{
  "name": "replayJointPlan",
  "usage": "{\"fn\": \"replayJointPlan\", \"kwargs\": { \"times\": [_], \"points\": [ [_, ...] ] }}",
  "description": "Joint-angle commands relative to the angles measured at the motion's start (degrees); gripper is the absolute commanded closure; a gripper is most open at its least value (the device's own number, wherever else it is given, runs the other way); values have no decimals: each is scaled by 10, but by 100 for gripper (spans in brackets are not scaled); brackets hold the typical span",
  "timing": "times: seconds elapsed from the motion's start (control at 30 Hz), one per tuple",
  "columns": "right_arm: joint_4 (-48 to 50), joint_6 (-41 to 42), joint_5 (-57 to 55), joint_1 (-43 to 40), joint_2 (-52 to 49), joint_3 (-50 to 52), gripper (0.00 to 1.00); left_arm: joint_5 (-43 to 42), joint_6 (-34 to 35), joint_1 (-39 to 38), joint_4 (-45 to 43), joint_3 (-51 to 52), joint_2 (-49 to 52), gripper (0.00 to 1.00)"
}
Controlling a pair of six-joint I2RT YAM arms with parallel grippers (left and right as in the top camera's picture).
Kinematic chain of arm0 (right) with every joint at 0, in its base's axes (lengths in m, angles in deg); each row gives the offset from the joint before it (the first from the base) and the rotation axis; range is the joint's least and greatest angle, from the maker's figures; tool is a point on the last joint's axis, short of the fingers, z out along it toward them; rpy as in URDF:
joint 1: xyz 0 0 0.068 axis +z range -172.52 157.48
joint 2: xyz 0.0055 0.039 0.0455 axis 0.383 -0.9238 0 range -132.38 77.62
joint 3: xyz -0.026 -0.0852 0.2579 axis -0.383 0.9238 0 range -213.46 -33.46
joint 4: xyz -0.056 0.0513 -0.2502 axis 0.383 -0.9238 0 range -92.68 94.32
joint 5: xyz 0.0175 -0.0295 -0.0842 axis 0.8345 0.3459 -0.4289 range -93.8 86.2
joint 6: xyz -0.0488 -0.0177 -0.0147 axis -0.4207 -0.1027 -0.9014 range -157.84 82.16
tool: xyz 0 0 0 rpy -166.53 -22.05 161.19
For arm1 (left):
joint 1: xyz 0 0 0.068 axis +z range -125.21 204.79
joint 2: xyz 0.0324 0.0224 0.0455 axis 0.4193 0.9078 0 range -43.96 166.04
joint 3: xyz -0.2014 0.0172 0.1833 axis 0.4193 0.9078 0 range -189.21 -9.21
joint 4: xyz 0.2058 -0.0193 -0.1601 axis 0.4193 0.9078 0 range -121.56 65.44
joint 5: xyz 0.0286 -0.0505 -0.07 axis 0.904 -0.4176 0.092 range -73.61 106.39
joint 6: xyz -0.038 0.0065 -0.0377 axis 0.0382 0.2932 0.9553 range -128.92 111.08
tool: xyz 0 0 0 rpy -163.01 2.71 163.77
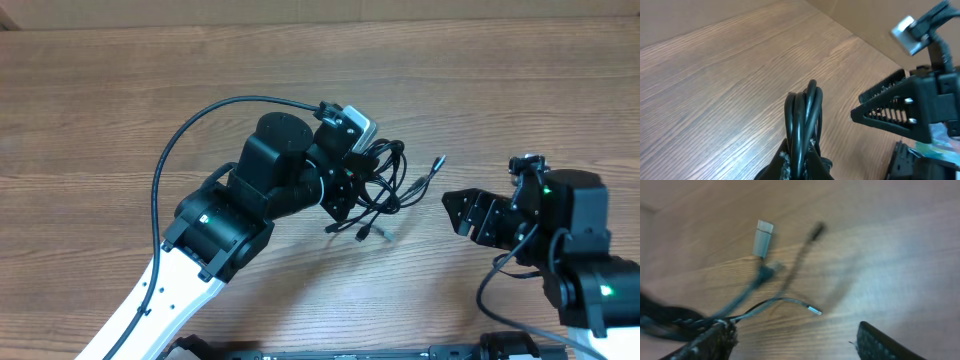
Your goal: Untangle cables
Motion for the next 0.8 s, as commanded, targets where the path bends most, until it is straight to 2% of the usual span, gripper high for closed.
{"fn": "replayJointPlan", "kwargs": {
  "times": [0.0,0.1,0.2,0.43,0.6,0.77],
  "points": [
    [14,-97,59,-2,7,-20,18,-58,-8,0,-8,-16,-17,96],
    [37,-121,105,-2,6,-20,17,-98,-6,0,-11,-16,-16,96],
    [64,-127,123,-2,7,-20,12,-135,-6,0,-17,-16,-13,96],
    [70,-205,153,-2,3,-20,11,-175,-6,-1,-17,-16,-6,96],
    [69,-210,155,-2,0,-20,12,-173,-7,-1,-17,-16,2,96],
    [59,-210,135,-2,0,-20,14,-119,-6,0,-7,-16,3,96]
  ]
}}
